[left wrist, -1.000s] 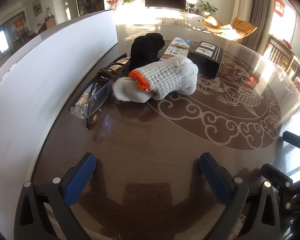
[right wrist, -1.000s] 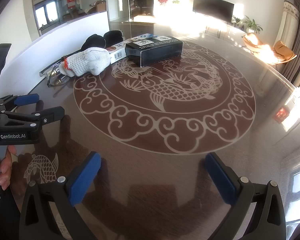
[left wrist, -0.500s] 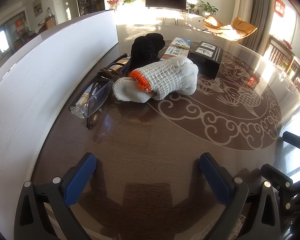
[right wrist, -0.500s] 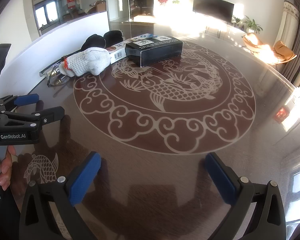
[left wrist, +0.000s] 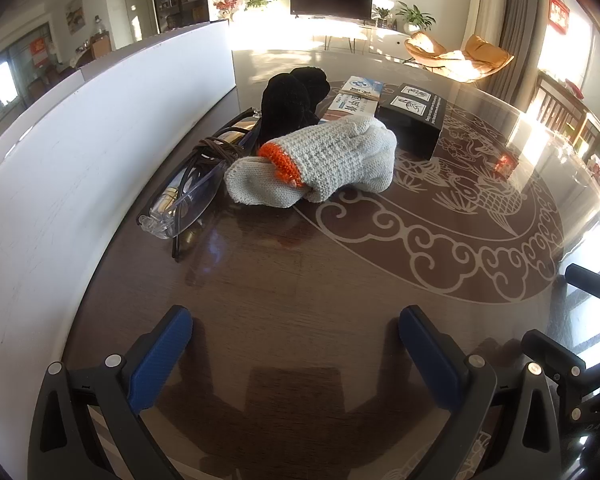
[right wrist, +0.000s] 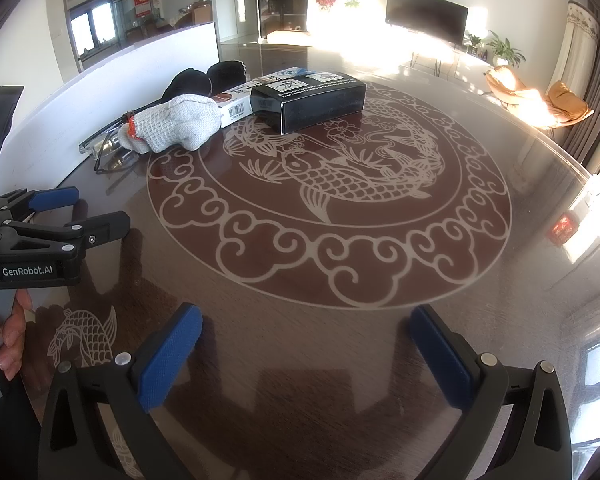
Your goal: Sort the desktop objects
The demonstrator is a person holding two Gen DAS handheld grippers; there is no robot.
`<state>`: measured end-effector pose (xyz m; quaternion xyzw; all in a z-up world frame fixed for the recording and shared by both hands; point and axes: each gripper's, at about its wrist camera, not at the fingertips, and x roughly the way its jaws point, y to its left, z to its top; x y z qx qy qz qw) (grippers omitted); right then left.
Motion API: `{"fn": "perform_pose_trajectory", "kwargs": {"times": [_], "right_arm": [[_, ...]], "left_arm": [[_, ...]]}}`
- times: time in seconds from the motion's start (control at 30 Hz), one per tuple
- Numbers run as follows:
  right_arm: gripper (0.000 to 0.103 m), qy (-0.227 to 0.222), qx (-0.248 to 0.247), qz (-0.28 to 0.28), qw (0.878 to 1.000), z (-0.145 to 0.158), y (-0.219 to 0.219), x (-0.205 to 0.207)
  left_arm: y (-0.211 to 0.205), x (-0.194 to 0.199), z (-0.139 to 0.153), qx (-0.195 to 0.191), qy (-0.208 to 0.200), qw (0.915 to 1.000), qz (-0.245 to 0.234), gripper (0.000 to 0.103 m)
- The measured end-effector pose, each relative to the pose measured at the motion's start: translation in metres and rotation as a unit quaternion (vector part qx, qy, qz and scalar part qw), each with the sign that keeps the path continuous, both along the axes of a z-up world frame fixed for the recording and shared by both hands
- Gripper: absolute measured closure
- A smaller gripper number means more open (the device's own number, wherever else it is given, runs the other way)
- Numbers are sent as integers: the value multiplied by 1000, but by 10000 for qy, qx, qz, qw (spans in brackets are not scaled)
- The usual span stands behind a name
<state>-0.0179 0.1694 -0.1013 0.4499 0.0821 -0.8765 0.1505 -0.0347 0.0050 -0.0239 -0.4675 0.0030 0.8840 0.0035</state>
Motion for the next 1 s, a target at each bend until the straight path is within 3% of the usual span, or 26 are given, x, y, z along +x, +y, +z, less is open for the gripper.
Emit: {"fn": "perform_pose_trajectory", "kwargs": {"times": [1.0], "right_arm": [[0,1,-1,1,10000,0,0,0]], "left_arm": [[1,1,0,-3,19,10000,44,0]]}}
